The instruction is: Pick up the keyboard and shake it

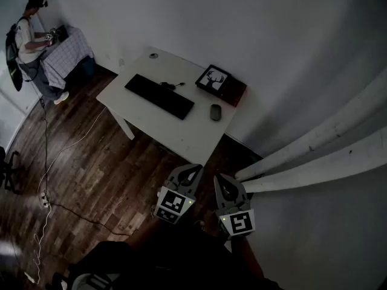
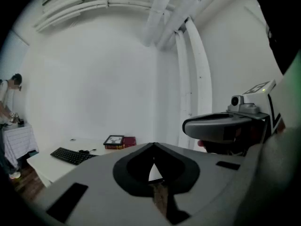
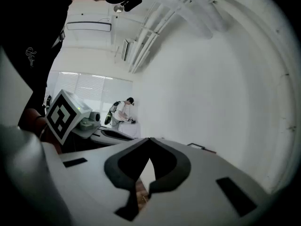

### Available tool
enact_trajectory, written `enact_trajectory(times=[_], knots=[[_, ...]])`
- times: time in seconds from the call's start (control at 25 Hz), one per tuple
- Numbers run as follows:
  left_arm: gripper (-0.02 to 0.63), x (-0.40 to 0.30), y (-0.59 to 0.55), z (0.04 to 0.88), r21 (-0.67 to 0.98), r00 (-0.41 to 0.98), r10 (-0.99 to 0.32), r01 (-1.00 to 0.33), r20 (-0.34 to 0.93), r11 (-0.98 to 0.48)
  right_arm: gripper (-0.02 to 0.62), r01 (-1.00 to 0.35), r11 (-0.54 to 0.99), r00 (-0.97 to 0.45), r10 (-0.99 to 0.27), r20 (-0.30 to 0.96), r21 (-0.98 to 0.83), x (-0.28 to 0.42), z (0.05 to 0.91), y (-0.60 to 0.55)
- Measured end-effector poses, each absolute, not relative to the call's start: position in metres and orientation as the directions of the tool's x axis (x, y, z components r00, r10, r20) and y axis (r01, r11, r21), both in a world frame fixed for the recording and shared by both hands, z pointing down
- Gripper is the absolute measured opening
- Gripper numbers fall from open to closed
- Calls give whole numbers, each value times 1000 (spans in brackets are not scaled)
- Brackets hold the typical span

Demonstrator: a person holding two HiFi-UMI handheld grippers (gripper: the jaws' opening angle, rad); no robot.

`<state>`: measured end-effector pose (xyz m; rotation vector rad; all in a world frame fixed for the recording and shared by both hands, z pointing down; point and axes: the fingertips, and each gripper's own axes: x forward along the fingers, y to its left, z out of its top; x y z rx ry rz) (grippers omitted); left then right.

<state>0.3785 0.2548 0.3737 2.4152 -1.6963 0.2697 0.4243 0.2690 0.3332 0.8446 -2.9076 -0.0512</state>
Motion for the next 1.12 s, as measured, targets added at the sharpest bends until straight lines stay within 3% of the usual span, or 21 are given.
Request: enact_trajectory(times=[0.24,0.6,0.84,1.12], knots=[[1,310,283,376,35,200,-950,-980,239,-198,20,-410,908,-902,-418,110,88,361,340,285],[2,198,357,368,24,-124,-965,-991,232,134,21,-141,983,-979,-156,131,115,257,349,336],[2,154,391,365,27,-237,-948,-968,213,248,21,4,995,-993,-8,120,96,205,342,373],[2,98,421,372,32,-314,-929,-945,198,326,21,97,988,-989,82,121,118,146,347,399]])
